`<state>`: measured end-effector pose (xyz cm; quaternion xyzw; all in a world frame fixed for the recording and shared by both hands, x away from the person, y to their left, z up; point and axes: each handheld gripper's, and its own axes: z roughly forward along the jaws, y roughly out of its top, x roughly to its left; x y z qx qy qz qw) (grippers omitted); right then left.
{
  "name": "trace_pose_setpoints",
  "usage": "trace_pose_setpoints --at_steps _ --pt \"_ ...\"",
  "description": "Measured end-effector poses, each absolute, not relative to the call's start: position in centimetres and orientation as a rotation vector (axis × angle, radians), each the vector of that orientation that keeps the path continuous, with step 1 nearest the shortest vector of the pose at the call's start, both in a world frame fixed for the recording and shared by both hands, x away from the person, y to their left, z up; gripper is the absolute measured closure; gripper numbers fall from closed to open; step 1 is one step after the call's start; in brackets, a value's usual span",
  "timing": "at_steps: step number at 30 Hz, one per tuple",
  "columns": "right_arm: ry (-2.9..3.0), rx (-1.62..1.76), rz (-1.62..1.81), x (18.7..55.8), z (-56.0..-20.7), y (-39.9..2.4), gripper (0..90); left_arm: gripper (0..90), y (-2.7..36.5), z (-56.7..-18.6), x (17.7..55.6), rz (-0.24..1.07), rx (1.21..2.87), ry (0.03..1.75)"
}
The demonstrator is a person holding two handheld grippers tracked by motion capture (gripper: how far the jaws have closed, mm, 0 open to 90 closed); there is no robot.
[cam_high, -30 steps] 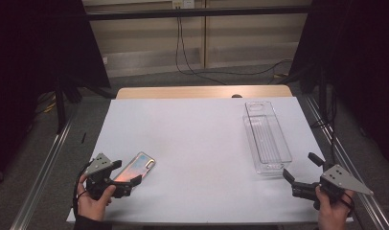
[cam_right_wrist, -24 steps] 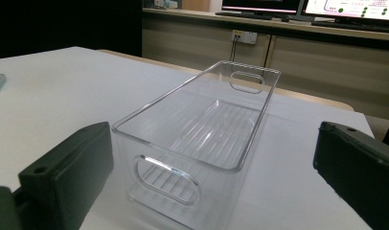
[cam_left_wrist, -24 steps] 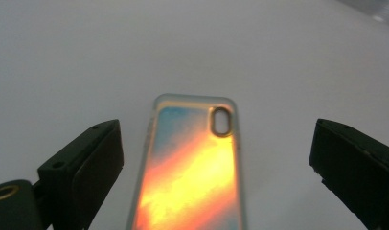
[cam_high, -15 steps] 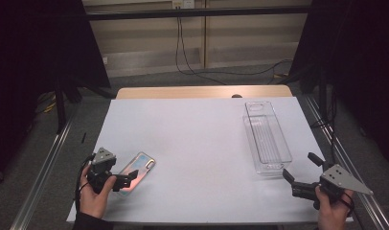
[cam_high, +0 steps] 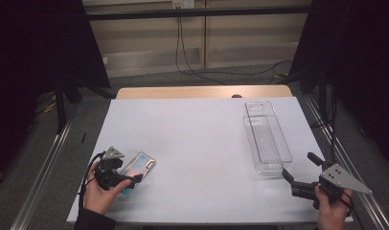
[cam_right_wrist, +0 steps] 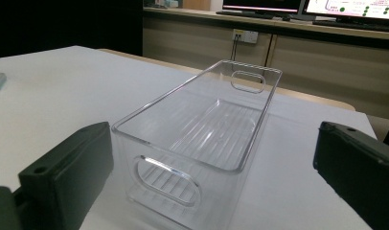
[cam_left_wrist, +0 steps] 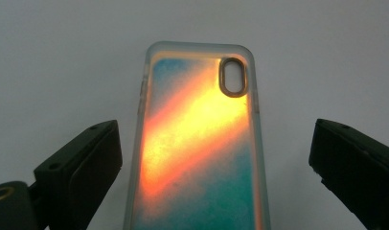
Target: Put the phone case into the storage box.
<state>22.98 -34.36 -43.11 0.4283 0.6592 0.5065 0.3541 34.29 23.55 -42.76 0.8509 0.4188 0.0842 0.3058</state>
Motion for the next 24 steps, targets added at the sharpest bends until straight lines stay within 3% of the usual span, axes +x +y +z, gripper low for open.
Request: trace_pose_setpoints --at_steps 18,24 --pt "1.711 1.106 1.306 23.1 -43.2 -34.3 0.0 7.0 22.9 -44.0 36.1 0.177 2.392 1.129" --pt "1.708 1.107 1.304 23.1 -43.2 -34.3 0.0 3.9 22.6 -44.4 36.3 0.202 2.412 1.127"
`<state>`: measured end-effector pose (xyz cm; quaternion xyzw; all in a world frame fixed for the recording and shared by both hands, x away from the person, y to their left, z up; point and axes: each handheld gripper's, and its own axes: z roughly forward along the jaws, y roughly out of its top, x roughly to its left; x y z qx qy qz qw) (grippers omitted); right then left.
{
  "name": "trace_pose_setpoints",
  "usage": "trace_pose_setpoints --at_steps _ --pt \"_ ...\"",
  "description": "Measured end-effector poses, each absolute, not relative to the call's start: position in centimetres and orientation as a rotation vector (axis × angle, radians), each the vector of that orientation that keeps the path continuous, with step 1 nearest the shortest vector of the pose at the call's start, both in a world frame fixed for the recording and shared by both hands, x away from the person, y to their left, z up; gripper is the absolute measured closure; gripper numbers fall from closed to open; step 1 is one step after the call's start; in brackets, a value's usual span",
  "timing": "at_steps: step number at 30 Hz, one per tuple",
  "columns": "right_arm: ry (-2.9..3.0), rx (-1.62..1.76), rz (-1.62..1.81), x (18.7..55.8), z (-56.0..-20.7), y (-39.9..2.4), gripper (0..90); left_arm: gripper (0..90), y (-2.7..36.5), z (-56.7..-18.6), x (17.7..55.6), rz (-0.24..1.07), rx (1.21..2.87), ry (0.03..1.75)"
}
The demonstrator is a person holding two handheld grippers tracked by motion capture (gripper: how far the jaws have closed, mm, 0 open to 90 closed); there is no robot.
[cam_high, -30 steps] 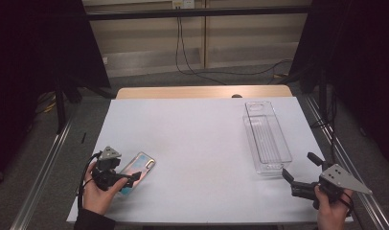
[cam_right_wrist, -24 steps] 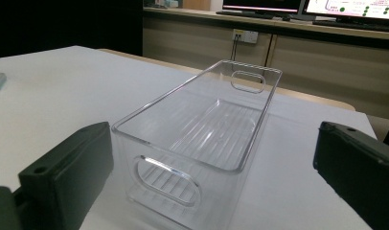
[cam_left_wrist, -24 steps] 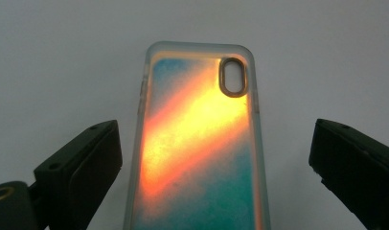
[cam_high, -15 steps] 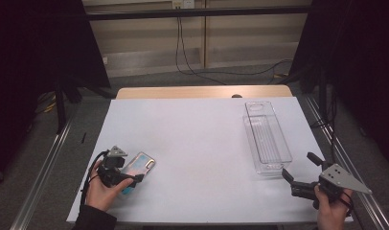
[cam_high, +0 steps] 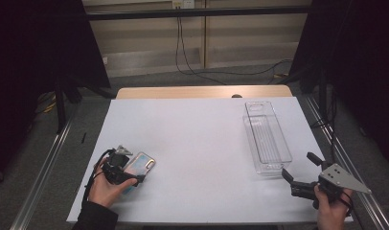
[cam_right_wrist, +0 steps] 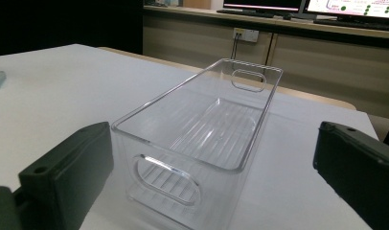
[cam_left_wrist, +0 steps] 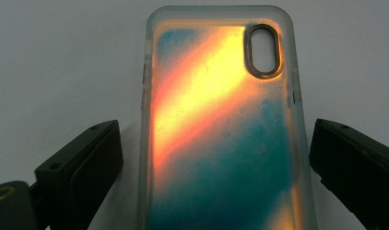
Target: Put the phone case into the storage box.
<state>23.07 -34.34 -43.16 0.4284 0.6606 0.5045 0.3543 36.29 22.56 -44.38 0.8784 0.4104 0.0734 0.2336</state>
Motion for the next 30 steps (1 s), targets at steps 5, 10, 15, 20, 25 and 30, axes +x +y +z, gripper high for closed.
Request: trace_pose_setpoints --at_steps 5,10,15,20,25,30 --pt "1.711 1.107 1.305 23.08 -43.18 -34.33 0.0 0.8 22.02 -44.58 36.27 0.217 2.447 1.118" --pt "1.71 1.109 1.303 23.07 -43.18 -34.34 0.0 0.1 22.0 -44.72 36.4 0.212 2.453 1.113" --pt "1.711 1.106 1.309 23.01 -43.17 -34.32 0.0 0.0 22.19 -44.98 36.06 0.234 2.423 1.111" --pt "1.712 1.105 1.309 23.01 -43.16 -34.29 0.0 1.4 21.85 -44.7 36.44 0.205 2.469 1.132" --pt "1.712 1.108 1.307 23.04 -43.18 -34.31 0.0 2.9 21.72 -44.57 36.6 0.195 2.487 1.133" --pt "1.712 1.109 1.307 23.05 -43.19 -34.29 0.0 5.8 21.75 -44.51 36.41 0.198 2.466 1.136"
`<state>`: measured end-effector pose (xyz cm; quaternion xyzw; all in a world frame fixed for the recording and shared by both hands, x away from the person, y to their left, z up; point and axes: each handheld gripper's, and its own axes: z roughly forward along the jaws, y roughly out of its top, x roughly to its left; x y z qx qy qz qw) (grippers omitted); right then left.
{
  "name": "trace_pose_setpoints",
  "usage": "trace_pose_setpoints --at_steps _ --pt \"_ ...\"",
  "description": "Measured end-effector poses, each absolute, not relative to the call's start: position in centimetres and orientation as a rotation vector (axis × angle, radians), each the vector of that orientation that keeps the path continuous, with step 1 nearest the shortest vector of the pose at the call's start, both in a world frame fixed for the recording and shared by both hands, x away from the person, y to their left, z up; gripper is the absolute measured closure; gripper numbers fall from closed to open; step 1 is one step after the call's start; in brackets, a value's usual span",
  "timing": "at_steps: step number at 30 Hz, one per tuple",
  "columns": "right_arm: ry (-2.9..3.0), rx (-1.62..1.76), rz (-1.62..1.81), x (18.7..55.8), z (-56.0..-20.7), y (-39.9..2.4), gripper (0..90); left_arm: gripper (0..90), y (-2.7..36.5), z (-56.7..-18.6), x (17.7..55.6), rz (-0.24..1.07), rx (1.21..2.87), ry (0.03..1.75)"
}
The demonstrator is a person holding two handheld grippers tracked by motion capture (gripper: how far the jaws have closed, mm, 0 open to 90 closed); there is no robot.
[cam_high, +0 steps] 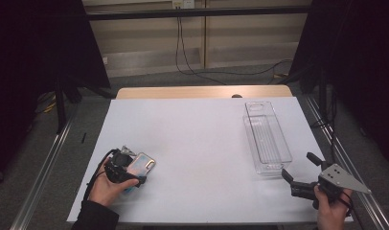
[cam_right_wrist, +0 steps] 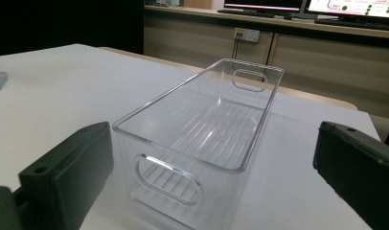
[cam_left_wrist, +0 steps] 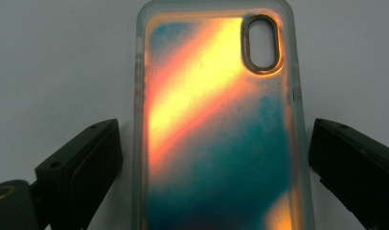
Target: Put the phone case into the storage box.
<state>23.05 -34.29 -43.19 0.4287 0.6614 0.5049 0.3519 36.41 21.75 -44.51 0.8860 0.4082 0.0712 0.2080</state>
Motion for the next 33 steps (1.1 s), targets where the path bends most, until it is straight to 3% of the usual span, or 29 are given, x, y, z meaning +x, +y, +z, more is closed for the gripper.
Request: trace_pose_setpoints --at_steps 7,33 --pt "1.711 1.107 1.309 23.06 -43.19 -34.31 0.0 16.8 22.0 -44.19 36.32 0.213 2.458 1.141" --pt "1.706 1.109 1.31 23.02 -43.17 -34.41 0.0 17.4 22.37 -44.0 35.97 0.232 2.408 1.139"
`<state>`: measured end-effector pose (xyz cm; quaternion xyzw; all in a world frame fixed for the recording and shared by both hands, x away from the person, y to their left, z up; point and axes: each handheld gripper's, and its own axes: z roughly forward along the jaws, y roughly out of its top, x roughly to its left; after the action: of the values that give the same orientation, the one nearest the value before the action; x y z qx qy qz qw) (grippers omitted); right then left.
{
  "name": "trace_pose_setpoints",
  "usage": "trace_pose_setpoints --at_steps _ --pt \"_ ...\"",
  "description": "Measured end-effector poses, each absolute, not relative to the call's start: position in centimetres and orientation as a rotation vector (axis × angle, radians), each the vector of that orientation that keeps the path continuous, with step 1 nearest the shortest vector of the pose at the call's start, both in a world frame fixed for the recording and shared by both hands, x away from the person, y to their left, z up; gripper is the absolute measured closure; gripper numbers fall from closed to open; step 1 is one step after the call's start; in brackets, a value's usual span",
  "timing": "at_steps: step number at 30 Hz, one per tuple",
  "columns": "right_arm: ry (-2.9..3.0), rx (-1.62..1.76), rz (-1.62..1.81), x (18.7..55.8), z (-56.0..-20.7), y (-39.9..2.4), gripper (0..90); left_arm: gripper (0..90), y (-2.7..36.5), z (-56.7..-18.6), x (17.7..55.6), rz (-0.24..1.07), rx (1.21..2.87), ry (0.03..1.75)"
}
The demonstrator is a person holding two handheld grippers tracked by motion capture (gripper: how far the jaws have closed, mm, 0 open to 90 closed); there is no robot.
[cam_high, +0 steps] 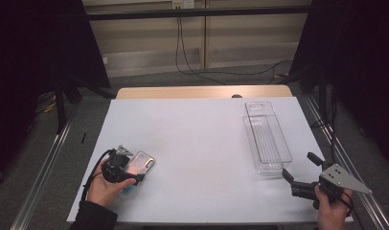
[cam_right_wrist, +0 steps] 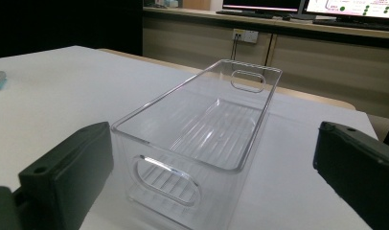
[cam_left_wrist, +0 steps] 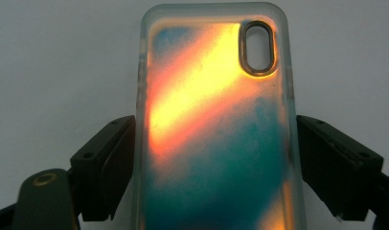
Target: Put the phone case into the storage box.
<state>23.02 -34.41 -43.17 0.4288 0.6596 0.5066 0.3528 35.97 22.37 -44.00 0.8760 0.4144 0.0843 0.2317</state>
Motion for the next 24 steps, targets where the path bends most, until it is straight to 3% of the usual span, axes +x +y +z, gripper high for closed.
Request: trace_pose_setpoints --at_steps 10,24 --pt "1.707 1.108 1.312 23.0 -43.2 -34.4 0.0 17.4 22.1 -43.6 35.6 0.212 2.365 1.119" --pt "1.708 1.107 1.312 23.0 -43.2 -34.4 0.0 17.4 23.0 -42.1 35.2 0.355 2.188 1.172"
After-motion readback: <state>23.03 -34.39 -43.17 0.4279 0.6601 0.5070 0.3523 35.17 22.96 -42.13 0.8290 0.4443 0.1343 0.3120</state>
